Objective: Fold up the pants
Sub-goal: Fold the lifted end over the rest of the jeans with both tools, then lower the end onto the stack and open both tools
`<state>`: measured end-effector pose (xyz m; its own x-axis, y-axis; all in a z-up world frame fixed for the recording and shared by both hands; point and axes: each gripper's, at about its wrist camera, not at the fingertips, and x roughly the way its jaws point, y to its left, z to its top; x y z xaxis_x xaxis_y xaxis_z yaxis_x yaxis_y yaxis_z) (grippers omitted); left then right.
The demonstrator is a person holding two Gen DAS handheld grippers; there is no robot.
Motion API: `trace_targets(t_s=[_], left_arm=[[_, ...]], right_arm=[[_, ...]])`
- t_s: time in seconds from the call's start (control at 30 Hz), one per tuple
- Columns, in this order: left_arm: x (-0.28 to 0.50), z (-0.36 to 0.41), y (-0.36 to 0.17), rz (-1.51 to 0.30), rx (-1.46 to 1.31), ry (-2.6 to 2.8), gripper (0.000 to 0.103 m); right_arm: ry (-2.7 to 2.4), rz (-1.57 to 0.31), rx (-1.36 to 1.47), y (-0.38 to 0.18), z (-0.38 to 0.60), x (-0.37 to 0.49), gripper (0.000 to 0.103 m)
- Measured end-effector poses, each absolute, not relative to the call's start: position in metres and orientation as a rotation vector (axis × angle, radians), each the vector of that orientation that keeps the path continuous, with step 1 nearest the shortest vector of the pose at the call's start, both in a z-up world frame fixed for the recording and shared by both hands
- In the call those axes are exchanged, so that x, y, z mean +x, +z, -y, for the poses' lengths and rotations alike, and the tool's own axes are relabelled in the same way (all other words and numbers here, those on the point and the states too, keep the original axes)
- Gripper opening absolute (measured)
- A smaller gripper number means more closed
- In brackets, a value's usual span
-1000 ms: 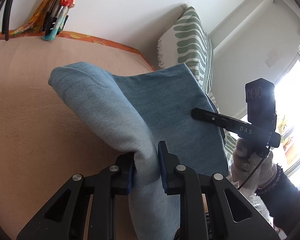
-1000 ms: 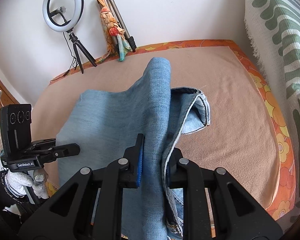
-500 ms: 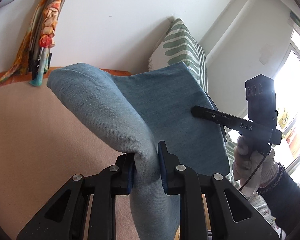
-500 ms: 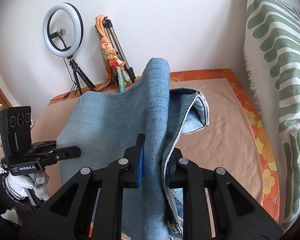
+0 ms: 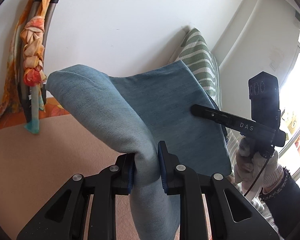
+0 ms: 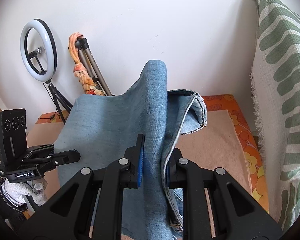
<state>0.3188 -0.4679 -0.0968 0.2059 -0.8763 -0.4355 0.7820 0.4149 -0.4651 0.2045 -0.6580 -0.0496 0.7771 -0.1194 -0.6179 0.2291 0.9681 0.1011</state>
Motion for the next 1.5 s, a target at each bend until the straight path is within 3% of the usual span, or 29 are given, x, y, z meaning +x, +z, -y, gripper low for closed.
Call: trace_targets(t_s=[0.6,0.77,0.83,1.0,1.2,1.3,1.37,1.5], left_arm=[[0.406,0.528,-0.155,-0.793,-0.066,-1.054,0.019],[0.413,0.537,-0.164,-0.805,0.045,-0.963,0.024],[0.411,0.538,-0.164,-0.794,0.079,-0.946,0.026],[0.408,0.544,-0.162,-0.795,0.136,-0.903,0.031],[0.403,0.542,-0.158,-0.778,0.152,-0.893,0.04],[0.398,0.528,-0.152,-0.755,0.144,-0.89,0.053],[0.391,0.521,-0.143,-0.723,0.14,-0.893,0.056],[0.377,0.509,-0.124,-0.682,0.134,-0.9,0.064]], right_arm=[[-0.237,-0.719,0.21,-0.113,0.723,0.321,0.017],[-0.308,-0.773,0.228,-0.131,0.74,0.336,0.018],[-0.346,-0.79,0.223,-0.134,0.743,0.34,0.024],[-0.441,-0.809,0.166,-0.138,0.744,0.339,0.051],[-0.456,-0.784,0.174,-0.128,0.74,0.322,0.061],[-0.457,-0.768,0.165,-0.119,0.731,0.309,0.07],[-0.46,-0.758,0.155,-0.11,0.725,0.303,0.074],[-0.458,-0.739,0.162,-0.099,0.716,0.29,0.075]])
